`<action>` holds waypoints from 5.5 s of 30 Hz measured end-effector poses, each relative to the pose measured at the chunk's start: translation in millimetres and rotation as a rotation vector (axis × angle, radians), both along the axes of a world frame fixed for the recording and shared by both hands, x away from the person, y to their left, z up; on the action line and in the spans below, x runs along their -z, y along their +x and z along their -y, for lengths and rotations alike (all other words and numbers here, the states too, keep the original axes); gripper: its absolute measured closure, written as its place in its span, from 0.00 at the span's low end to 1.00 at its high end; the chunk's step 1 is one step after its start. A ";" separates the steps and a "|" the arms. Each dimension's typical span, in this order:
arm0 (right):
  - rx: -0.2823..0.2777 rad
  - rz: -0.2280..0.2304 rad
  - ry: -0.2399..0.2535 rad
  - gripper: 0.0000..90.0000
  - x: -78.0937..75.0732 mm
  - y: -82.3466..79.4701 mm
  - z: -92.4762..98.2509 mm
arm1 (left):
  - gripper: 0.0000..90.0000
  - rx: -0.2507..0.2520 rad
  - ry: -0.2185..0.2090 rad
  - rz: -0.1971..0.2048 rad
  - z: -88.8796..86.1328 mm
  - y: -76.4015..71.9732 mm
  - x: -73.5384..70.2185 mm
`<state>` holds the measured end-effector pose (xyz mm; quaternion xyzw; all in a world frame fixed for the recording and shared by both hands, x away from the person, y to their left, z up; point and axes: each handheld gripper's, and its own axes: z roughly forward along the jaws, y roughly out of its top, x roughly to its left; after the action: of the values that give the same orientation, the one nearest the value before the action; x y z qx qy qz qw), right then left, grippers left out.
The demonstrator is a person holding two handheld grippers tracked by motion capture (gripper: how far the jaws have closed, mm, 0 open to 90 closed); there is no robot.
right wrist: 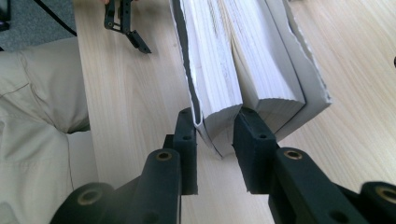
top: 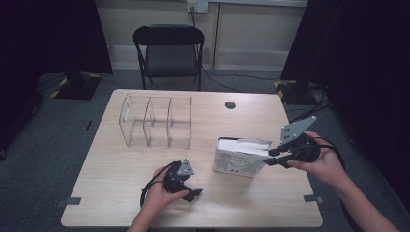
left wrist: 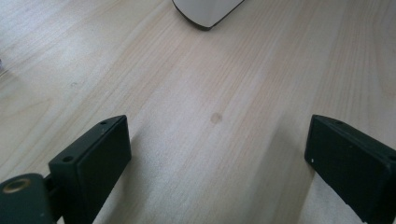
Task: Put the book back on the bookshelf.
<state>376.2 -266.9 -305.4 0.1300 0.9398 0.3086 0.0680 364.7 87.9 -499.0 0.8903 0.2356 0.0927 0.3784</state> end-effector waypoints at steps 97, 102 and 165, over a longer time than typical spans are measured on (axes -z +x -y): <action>0.078 -0.050 0.063 0.72 20.7 29.5 0.6 | 0.19 0.117 0.086 -0.095 21.9 28.3 -34.3; 0.079 -0.049 0.061 0.72 20.7 29.2 1.0 | 0.19 0.123 0.076 -0.095 26.5 34.5 -46.5; 0.117 -0.062 0.062 0.72 28.2 30.7 16.5 | 0.36 0.255 0.096 0.001 93.4 66.4 -161.1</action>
<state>406.9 -283.5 -333.6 0.1963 0.9222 0.3291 0.0525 431.0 -5.5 -337.8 0.9301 0.1159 0.0554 0.3440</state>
